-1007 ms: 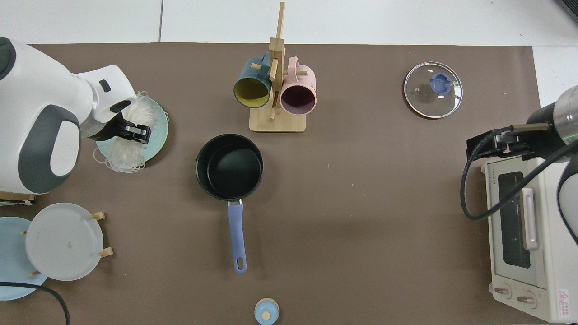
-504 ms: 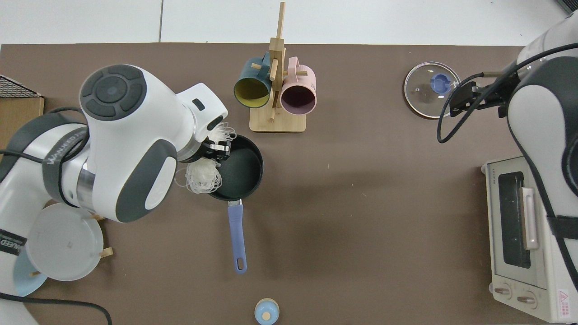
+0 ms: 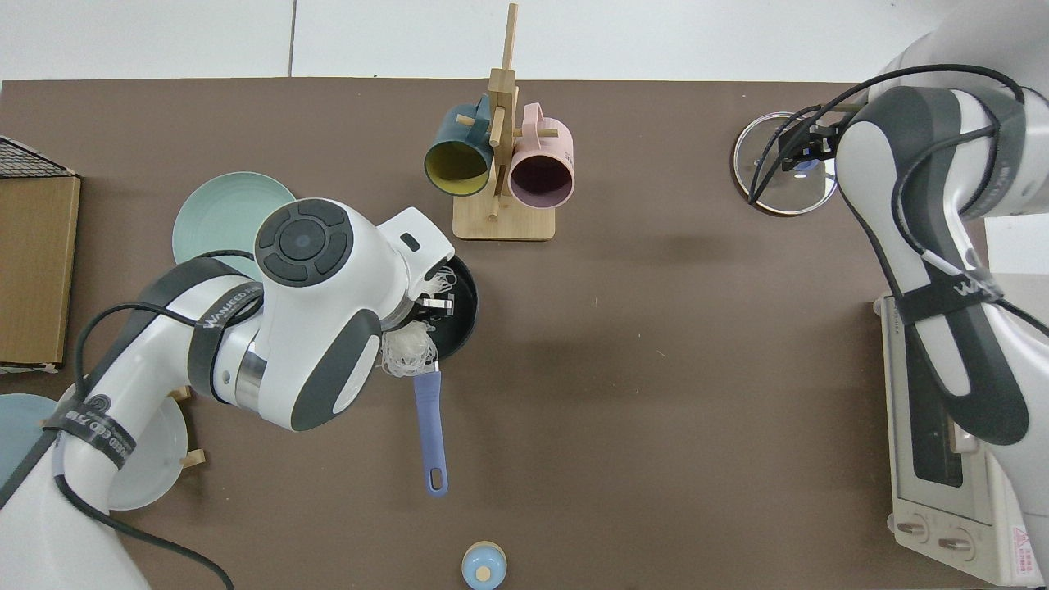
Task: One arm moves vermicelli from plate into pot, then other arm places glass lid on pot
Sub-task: 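Carry the vermicelli to the pot while the right gripper reaches the lid, then open the left gripper to drop the vermicelli into the black pot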
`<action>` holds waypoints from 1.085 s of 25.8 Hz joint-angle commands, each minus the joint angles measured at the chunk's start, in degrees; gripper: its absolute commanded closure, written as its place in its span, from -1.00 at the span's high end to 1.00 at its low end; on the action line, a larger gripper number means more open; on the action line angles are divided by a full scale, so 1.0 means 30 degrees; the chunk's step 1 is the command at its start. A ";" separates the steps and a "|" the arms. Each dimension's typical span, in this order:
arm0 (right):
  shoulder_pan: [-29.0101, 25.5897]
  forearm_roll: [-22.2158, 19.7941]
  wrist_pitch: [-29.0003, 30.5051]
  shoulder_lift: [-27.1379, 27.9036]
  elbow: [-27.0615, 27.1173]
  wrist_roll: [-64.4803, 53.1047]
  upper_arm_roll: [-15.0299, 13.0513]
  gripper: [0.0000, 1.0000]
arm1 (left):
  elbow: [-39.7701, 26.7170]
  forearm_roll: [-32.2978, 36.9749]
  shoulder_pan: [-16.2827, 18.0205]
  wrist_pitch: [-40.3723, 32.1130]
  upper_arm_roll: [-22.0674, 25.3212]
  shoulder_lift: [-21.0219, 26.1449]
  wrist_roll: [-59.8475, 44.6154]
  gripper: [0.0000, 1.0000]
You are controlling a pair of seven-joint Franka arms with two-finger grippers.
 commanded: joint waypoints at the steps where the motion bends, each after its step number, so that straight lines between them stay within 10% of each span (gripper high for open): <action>1: -0.0407 -0.0343 0.2236 0.2919 0.2063 -0.1404 -0.0114 1.00 | -0.1327 0.0945 -0.0202 0.2401 0.0087 0.0197 -0.0892 -1.00; 8: -0.0933 -0.0581 0.4759 0.3915 0.1682 -0.2549 -0.0819 1.00 | -0.2706 0.1621 -0.0202 0.4750 0.0087 0.0669 -0.1216 -1.00; 9: -0.1195 -0.0464 0.4849 0.4092 0.1682 -0.2578 -0.0644 1.00 | -0.2705 0.1650 -0.0202 0.4692 0.0116 0.0669 -0.1187 -0.73; 11: -0.1403 -0.0346 0.4937 0.4124 0.1653 -0.2549 -0.0555 1.00 | -0.2676 0.1651 -0.0173 0.4604 0.0145 0.0669 -0.1187 0.99; 28: -0.1286 0.0240 0.6929 0.4152 0.0070 -0.3076 -0.0467 1.00 | 0.1804 0.1505 0.0121 -0.2161 0.2864 -0.0650 0.2644 1.00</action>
